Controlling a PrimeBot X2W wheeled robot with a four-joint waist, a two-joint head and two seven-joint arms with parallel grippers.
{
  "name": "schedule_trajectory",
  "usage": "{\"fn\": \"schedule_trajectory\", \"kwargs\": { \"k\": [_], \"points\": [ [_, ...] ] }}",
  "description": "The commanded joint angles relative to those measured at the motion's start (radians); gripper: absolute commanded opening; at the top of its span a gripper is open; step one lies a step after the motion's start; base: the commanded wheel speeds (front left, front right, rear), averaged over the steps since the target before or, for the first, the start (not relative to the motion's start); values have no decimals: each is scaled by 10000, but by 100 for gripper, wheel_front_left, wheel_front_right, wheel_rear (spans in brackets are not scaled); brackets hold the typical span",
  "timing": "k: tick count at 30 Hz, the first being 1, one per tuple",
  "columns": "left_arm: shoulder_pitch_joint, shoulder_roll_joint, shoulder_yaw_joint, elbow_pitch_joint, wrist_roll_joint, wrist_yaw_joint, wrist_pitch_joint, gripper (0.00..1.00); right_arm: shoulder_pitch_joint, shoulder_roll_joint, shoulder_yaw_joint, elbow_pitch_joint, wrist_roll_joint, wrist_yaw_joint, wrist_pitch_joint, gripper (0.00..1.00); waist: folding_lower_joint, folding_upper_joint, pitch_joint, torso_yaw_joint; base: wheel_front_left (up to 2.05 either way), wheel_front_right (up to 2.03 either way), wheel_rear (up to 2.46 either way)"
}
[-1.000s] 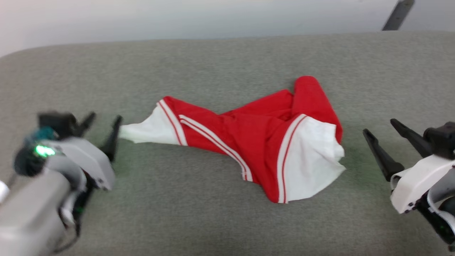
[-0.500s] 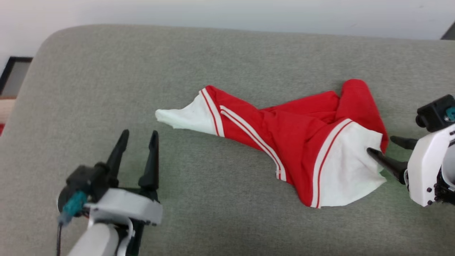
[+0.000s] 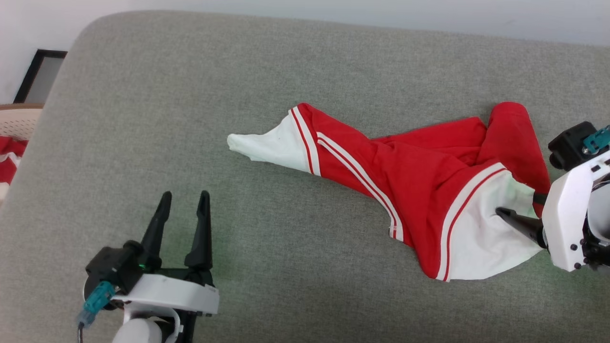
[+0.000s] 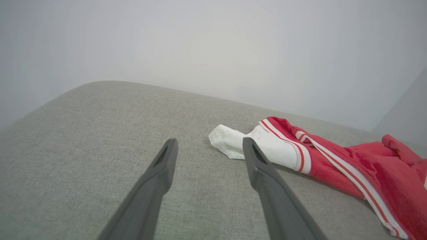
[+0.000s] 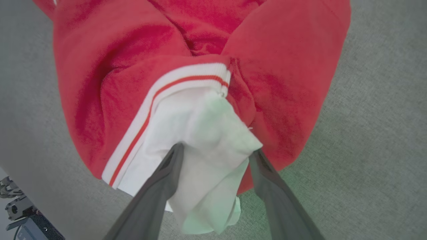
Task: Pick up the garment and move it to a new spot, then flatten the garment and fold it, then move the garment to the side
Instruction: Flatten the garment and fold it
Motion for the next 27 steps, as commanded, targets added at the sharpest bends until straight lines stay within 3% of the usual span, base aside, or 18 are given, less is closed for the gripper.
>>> {"fn": "schedule_trajectory", "kwargs": {
  "k": [1,4,5,6,7,17,27],
  "points": [
    [52,-80,116,50,159,-109,2,100,112,34,-6,-20,-97,-14,39,100,0,0,29,-11,0,0,0],
    [-26,-344,452,133,346,-364,2,100,128,84,73,-88,-197,-14,1,76,0,0,106,-50,0,0,0],
    [-58,-421,530,161,407,-426,2,100,147,109,142,-102,-215,-14,-1,47,0,0,123,-62,0,0,0],
    [-84,-497,621,190,438,-483,2,100,149,121,195,-116,-240,-14,-42,35,0,0,135,-76,0,0,0],
    [-98,-551,681,225,474,-552,2,100,132,122,224,-120,-252,-14,-96,2,0,0,146,-94,0,0,0],
    [-39,-865,1122,393,754,-780,2,100,-103,-12,-205,-66,-328,-14,-998,0,0,0,149,-465,0,0,0],
    [42,-936,1027,410,671,-801,1,100,1133,-224,-2769,155,-632,-15,-1702,0,0,0,184,-814,0,0,0]
  ]
}}
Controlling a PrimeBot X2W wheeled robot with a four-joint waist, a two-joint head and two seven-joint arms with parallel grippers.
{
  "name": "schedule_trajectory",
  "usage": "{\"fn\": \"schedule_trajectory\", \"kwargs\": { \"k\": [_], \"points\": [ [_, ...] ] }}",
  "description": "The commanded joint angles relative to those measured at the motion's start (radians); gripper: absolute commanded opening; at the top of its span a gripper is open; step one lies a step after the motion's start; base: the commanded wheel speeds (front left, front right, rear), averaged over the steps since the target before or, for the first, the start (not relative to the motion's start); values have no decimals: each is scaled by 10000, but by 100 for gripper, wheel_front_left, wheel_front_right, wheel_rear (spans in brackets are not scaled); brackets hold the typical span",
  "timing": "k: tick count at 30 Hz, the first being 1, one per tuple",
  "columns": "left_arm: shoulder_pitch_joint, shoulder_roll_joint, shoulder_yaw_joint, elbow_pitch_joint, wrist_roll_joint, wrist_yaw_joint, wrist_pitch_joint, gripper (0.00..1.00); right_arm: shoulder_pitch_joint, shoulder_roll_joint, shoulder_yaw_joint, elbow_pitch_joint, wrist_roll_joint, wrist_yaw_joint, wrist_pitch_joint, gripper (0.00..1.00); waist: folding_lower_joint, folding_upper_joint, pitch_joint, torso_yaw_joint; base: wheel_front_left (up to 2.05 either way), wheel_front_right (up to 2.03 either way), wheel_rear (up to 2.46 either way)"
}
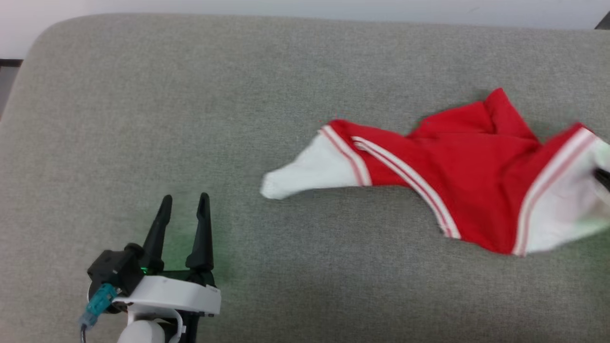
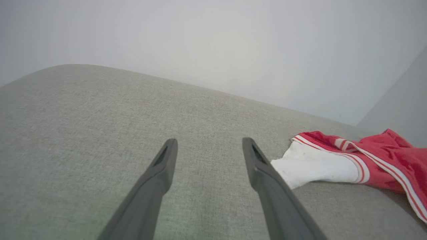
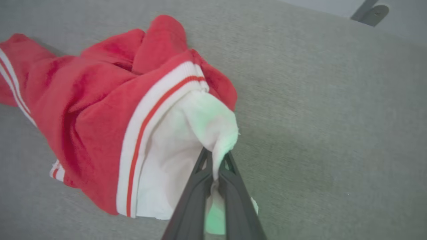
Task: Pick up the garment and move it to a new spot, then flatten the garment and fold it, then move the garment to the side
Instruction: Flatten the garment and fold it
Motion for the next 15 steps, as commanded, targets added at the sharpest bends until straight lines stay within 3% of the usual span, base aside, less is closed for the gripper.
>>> {"fn": "schedule_trajectory", "kwargs": {
  "k": [1,8,13,14,15],
  "points": [
    [76,28,-27,-21,-80,-40,1,100,316,161,-326,159,-110,-15,-96,0,0,0,18,-52,0,0,0],
    [9,220,-286,15,-150,-40,1,100,1096,593,-1508,1318,-994,-16,-747,0,0,0,52,-101,0,0,0],
    [-137,557,-549,6,-203,-41,1,100,966,1036,-1584,1892,-1433,-15,-1494,0,0,0,19,-153,0,0,0],
    [-174,665,-659,-3,-232,-41,1,100,898,1097,-1572,1888,-1476,-15,-1734,8,0,0,-7,-193,0,0,0],
    [-238,791,-830,-28,-275,-41,1,100,843,1135,-1687,1934,-1565,-16,-2048,91,0,0,-30,-219,0,0,0]
  ]
}}
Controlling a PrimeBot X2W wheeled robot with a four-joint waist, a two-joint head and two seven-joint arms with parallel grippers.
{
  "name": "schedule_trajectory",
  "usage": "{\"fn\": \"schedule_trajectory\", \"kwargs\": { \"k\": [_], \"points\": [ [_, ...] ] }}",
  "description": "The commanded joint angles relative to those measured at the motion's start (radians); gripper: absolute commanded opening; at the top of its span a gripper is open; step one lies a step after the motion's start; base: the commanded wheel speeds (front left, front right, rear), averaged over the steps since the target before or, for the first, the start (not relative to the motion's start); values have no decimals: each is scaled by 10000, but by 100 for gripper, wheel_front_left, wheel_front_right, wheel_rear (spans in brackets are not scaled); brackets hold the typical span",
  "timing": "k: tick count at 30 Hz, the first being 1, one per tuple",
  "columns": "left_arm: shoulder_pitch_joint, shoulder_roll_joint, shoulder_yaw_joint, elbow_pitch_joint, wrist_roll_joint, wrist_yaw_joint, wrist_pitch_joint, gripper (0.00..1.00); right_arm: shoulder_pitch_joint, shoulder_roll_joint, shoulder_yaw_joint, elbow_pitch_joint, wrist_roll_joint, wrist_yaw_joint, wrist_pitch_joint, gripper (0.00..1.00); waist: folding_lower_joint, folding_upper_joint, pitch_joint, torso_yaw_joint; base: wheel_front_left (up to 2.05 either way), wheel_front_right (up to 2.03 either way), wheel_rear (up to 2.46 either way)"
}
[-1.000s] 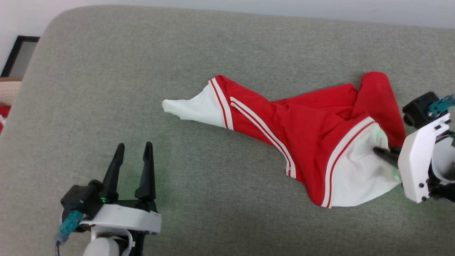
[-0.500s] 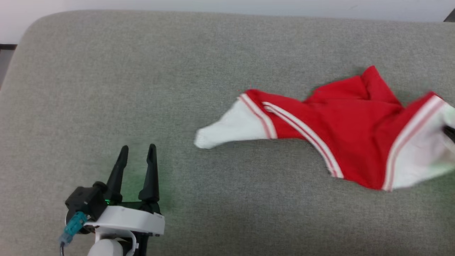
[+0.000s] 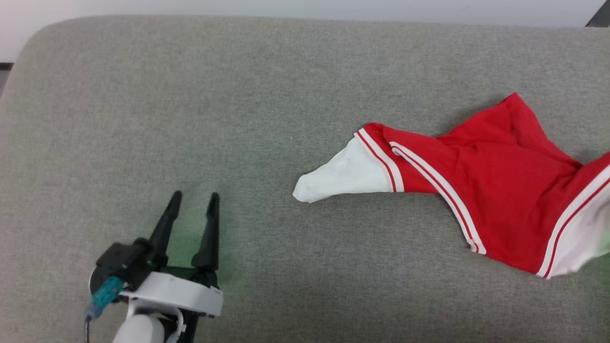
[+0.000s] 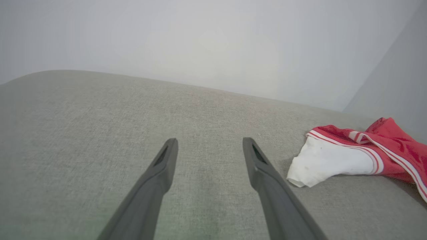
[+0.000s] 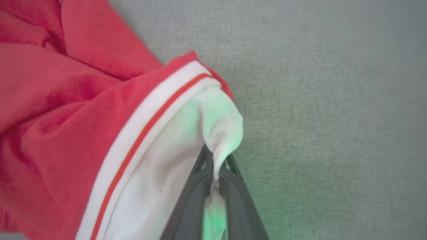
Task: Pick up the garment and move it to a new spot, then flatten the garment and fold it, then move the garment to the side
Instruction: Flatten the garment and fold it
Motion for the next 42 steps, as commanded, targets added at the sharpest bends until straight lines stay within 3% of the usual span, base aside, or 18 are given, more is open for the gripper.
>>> {"fn": "schedule_trajectory", "kwargs": {
  "k": [1,7,12,17,23,26,29,38,39,40,42],
  "points": [
    [-199,220,-245,-65,-59,-37,1,100,-121,-25,-202,67,-166,-16,-413,100,0,0,-84,-55,0,0,0],
    [-1010,1732,-1151,-148,-593,-34,50,100,300,102,-516,-332,-602,-16,-2141,100,0,0,-321,-426,0,0,0],
    [-1759,3084,-1949,-247,-1453,-35,925,100,748,-46,365,-1656,-513,-16,-2792,100,0,0,-471,-984,0,0,0],
    [-2605,4330,-3865,-492,-3028,-33,2835,100,1199,-737,1808,-2730,-210,-18,-2462,100,0,0,-458,-1335,0,0,0],
    [-4072,5306,-6107,-677,-6206,-32,5689,100,1046,-1151,2766,-3269,26,-17,-2067,100,0,0,-322,-1530,0,0,0],
    [-4785,5526,-6735,-440,-7399,-32,6647,100,844,-1075,3115,-3399,25,-18,-2009,100,0,0,-247,-1653,0,0,0],
    [-5410,5683,-7301,23,-7884,-32,7279,100,629,-996,3443,-3479,5,-18,-1993,100,0,0,-144,-1819,0,0,0],
    [-6305,5421,-8422,1779,-8397,-31,6892,100,249,-842,3826,-3530,-17,-18,-2083,100,0,0,199,-2253,0,0,0],
    [-6337,5335,-8510,1969,-8574,-31,6840,92,226,-830,3829,-3525,-9,-18,-2100,100,0,0,242,-2281,0,0,0],
    [-6375,5288,-8626,2122,-8711,-31,6783,67,211,-824,3821,-3514,-11,-18,-2122,100,0,0,282,-2300,0,0,0],
    [-6452,5236,-8823,2353,-8972,-29,6633,43,179,-787,3807,-3497,-56,-18,-2145,100,0,0,372,-2329,0,0,0]
  ]
}}
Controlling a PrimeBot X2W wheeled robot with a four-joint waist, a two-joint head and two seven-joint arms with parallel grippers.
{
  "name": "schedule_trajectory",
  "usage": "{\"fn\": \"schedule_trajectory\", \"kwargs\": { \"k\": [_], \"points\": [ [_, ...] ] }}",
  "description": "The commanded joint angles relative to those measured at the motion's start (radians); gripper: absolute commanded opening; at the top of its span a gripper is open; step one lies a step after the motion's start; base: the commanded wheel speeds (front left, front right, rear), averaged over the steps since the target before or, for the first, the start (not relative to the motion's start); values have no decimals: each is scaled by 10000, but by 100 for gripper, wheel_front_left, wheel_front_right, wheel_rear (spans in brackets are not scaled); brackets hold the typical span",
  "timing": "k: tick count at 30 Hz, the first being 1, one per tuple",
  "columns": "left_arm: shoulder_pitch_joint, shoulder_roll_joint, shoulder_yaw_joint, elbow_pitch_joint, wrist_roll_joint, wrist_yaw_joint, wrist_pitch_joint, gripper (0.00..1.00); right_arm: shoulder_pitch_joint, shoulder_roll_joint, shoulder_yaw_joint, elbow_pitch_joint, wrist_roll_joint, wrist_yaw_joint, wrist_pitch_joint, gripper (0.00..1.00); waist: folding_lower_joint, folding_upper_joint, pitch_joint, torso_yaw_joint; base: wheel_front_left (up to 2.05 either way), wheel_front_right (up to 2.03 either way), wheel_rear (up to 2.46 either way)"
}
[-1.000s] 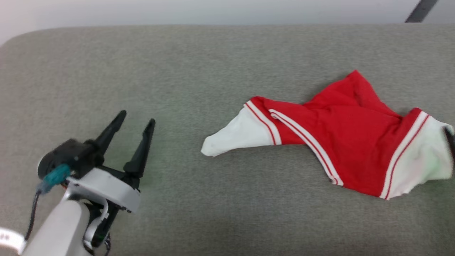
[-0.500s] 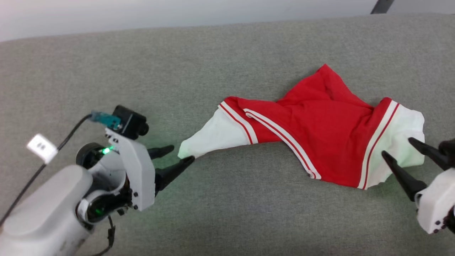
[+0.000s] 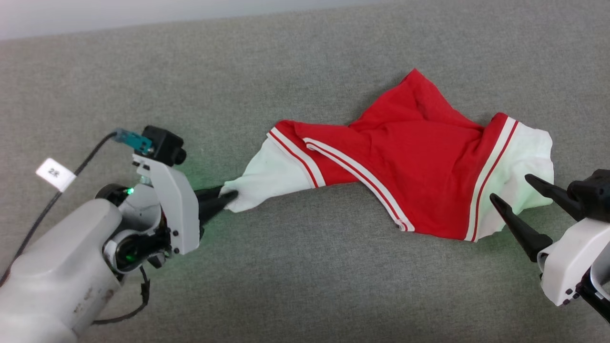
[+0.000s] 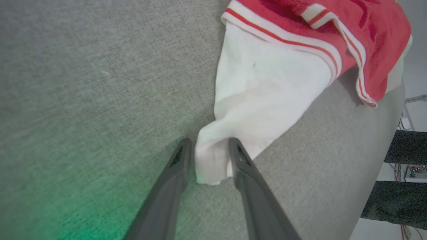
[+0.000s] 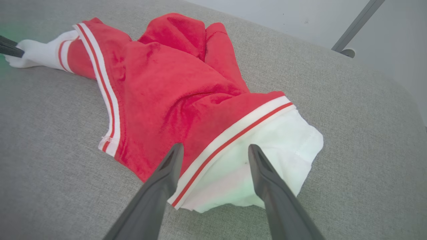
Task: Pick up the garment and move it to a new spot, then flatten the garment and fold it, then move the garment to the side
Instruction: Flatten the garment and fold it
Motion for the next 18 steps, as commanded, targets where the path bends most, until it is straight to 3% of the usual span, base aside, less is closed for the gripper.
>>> {"fn": "schedule_trajectory", "kwargs": {
  "k": [1,2,6,18],
  "points": [
    [85,-108,-165,124,-139,-18,-32,20,-116,63,-17,9,-77,-18,-44,100,0,0,107,-62,0,0,0],
    [6,-113,-222,184,-237,-18,-124,0,-113,86,-23,19,-87,-18,-61,100,0,0,140,-59,0,0,0],
    [-284,120,-449,184,-555,-3,-534,0,-126,169,-73,36,-162,-18,-99,100,0,0,215,24,0,0,0],
    [-571,2314,-680,381,-251,0,-2132,0,305,113,-89,74,-33,-18,198,100,0,0,188,385,0,0,0]
  ]
}}
